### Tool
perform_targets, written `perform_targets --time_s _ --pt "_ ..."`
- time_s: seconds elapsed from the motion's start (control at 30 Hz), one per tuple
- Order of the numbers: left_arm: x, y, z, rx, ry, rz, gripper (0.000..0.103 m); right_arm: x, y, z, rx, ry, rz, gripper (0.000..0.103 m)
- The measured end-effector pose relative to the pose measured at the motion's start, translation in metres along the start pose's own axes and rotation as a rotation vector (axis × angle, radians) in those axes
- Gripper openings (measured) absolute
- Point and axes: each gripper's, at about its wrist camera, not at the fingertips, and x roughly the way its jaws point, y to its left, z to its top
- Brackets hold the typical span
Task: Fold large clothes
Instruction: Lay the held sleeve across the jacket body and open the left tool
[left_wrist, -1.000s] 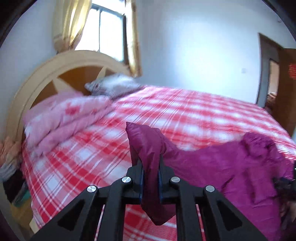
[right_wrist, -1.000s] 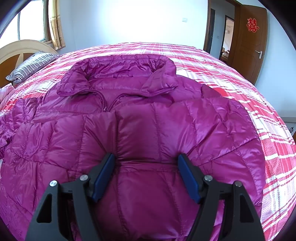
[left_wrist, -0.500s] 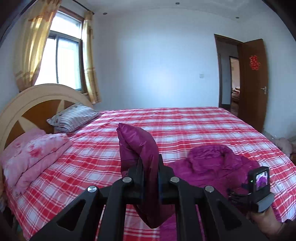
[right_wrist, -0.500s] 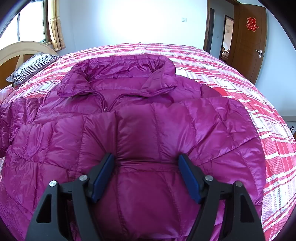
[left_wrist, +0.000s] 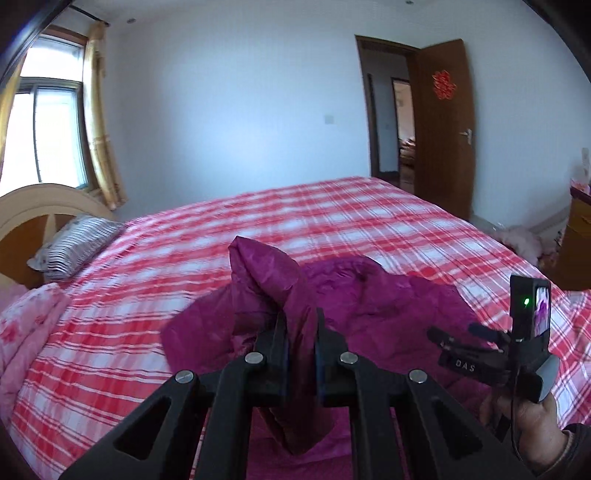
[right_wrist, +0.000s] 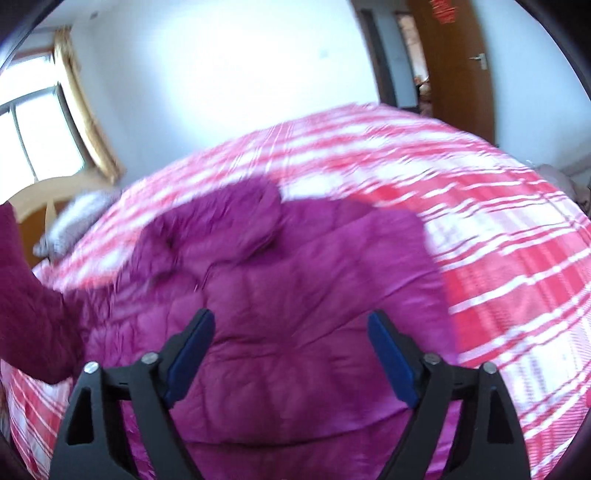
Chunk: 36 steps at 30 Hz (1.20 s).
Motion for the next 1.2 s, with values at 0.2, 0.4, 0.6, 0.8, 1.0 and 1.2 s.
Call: perform_targets --time_s 0.2,0.4,0.6,0.8,1.0,1.2 --pt "0.047 -0.059 -0.019 0.075 0.085 -0.078 0.01 -0.012 -0.018 -0.01 0.04 -0.092 -0.017 0.092" --pt "0.084 -0.097 -0.04 0.152 0.156 -0.066 0.012 -0.021 -0.053 -0.015 0.22 -0.161 -0.002 0.098" --pt "0.081 -0.121 -0.044 0.206 0.13 -0.077 0.039 -0.025 -0.063 -0.017 0.277 -0.182 -0.002 0.099" --pt "0.044 -0.113 -0.022 0.19 -0.03 -0.049 0.087 -0.023 -0.066 -0.017 0.283 -0.171 -0.002 0.101" --pt "0.069 -0.036 -0.023 0.137 0.012 0.161 0.087 -0.026 -0.065 -0.019 0.272 -0.186 0.004 0.101" --pt "0.153 0.095 -0.056 -0.059 0.228 0.434 0.087 -0.024 -0.047 -0.017 0.173 -0.182 -0.023 0.098"
